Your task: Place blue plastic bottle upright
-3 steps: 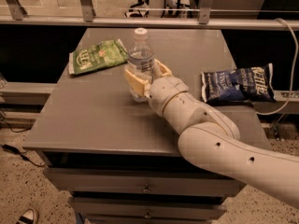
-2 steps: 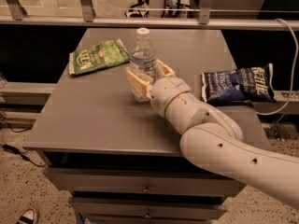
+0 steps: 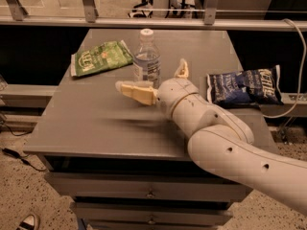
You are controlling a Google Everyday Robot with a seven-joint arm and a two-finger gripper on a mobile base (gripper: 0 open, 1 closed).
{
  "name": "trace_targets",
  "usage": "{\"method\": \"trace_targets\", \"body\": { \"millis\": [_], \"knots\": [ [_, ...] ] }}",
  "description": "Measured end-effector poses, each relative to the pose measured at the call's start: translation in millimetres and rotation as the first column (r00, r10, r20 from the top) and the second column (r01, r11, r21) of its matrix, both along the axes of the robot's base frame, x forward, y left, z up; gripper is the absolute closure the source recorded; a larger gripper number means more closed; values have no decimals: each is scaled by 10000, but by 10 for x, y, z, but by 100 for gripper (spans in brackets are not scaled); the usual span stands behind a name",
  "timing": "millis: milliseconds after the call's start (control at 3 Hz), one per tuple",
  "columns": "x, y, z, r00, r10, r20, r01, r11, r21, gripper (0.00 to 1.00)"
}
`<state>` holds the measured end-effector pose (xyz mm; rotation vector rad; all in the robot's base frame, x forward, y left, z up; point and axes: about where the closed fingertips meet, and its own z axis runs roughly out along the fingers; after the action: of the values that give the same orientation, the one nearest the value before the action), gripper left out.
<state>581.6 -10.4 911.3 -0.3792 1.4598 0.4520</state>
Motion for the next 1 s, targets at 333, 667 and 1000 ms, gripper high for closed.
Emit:
{"method": "trace_targets", "body": {
  "millis": [333,667,1000],
  "knots": [
    [14,-141,148,9998,-46,-211,40,9995,-314,0],
    [84,-227,334,9973,55,-726,-101,9979,-635,0],
    [149,-191,484,9941,214,-1061,-280,9978,-606,0]
  ]
}}
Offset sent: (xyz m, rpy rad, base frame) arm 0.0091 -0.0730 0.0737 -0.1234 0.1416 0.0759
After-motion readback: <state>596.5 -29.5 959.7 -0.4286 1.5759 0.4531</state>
